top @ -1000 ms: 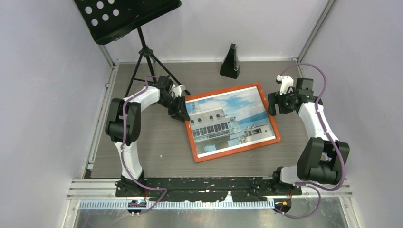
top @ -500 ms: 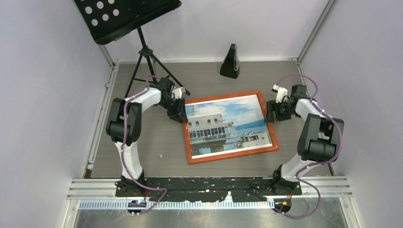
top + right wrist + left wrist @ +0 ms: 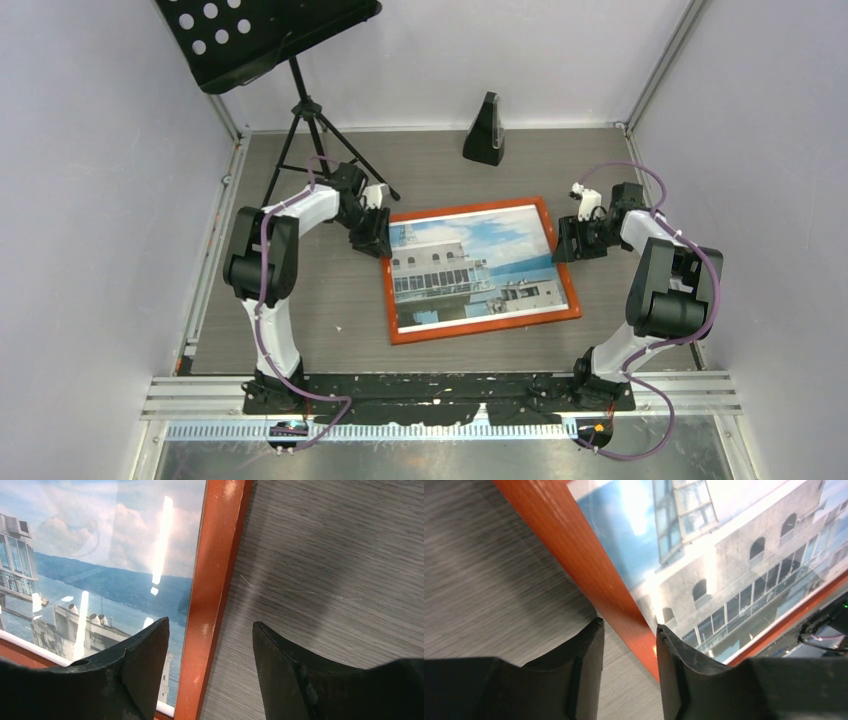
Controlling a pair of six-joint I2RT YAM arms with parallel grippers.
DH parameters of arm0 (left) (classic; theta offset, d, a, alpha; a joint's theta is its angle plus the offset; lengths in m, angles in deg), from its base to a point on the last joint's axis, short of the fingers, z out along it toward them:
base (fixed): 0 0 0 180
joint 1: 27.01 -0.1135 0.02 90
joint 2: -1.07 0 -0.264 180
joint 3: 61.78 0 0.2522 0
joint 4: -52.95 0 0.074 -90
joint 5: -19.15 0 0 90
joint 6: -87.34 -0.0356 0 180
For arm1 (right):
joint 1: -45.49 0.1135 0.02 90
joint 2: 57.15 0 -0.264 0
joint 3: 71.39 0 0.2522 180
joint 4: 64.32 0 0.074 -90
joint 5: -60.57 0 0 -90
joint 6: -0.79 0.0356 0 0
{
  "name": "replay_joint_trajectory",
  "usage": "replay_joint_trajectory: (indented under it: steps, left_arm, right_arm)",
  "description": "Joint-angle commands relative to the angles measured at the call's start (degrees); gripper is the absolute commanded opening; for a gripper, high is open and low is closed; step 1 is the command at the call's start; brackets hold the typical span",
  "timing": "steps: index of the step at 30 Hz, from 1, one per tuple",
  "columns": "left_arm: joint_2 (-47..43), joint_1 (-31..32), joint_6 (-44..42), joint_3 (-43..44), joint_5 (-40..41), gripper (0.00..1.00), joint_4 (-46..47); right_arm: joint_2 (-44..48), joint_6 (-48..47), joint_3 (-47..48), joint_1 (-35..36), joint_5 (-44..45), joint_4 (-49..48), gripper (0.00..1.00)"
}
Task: Put the photo into the frame
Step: Turn over the photo frame at the center of the board.
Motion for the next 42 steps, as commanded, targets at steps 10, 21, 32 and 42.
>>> replay_joint_trajectory:
  steps: [10, 21, 32, 42]
  left_arm:
    - [-4.67, 0.25, -4.98, 0.58, 8.96, 0.73, 3.04]
    - [-13.12, 0.25, -9.34, -2.90, 16.36, 0.96, 5.44]
    - [-20.15, 0.25, -14.86, -6.11, 20.06, 0.99, 4.53]
    - [-26.84, 0.16, -16.34, -9.25, 24.84, 1.00, 5.55]
  right_arm:
    - [2.44, -2.90, 0.37, -0.21, -1.48, 3.87, 0.68]
    - [-3.36, -12.84, 5.25, 0.19, -1.72, 16.14, 0.67]
    - [-0.84, -17.78, 3.28, 2.99, -2.17, 20.82, 0.67]
    - [4.67, -21.26, 1.43, 4.88, -4.38, 24.25, 0.70]
